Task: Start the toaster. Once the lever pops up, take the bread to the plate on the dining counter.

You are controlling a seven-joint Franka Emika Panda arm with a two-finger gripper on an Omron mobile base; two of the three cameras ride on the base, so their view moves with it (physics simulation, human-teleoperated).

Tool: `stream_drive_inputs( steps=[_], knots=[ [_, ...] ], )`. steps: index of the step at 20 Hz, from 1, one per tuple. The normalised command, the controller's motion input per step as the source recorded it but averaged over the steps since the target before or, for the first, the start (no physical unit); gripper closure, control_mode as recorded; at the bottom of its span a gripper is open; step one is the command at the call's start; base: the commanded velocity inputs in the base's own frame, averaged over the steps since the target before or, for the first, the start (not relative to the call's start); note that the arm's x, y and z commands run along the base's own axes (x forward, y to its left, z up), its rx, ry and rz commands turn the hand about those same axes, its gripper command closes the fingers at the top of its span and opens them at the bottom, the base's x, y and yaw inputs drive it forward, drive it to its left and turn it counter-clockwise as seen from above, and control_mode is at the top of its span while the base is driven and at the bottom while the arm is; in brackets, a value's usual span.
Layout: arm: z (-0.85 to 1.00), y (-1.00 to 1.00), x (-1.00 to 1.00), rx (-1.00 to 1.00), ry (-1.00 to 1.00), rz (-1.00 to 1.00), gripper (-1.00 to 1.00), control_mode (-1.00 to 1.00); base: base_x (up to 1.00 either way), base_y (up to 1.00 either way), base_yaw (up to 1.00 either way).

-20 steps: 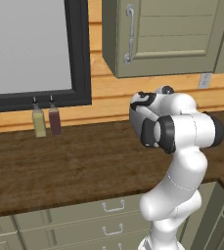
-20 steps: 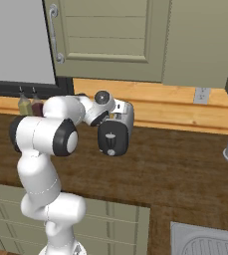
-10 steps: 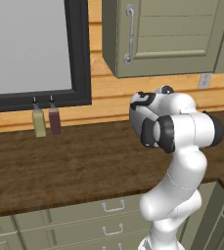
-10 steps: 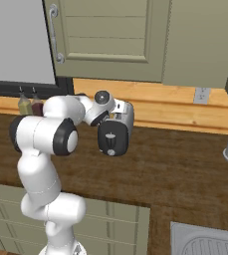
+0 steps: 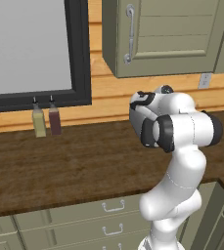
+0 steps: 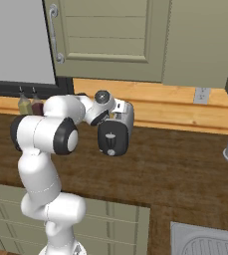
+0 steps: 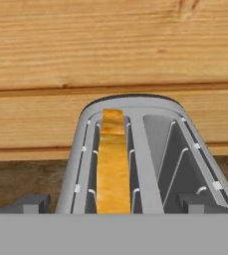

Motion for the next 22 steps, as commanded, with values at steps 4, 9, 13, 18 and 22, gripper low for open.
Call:
stream_drive_inputs(
  steps=[4,9,13,18,22],
  knots=[
    [0.0,0.0,0.0,0.0,0.0,0.0,-1.0,-1.0,0.0,0.0,0.0],
    [0.0,0.0,0.0,0.0,0.0,0.0,1.0,-1.0,0.0,0.0,0.0],
    [0.0,0.0,0.0,0.0,0.0,0.0,1.0,-1.0,0.0,0.0,0.0],
    [0.0,0.0,0.0,0.0,0.0,0.0,1.0,-1.0,0.0,0.0,0.0],
    [0.0,0.0,0.0,0.0,0.0,0.0,1.0,-1.0,0.0,0.0,0.0]
  ],
)
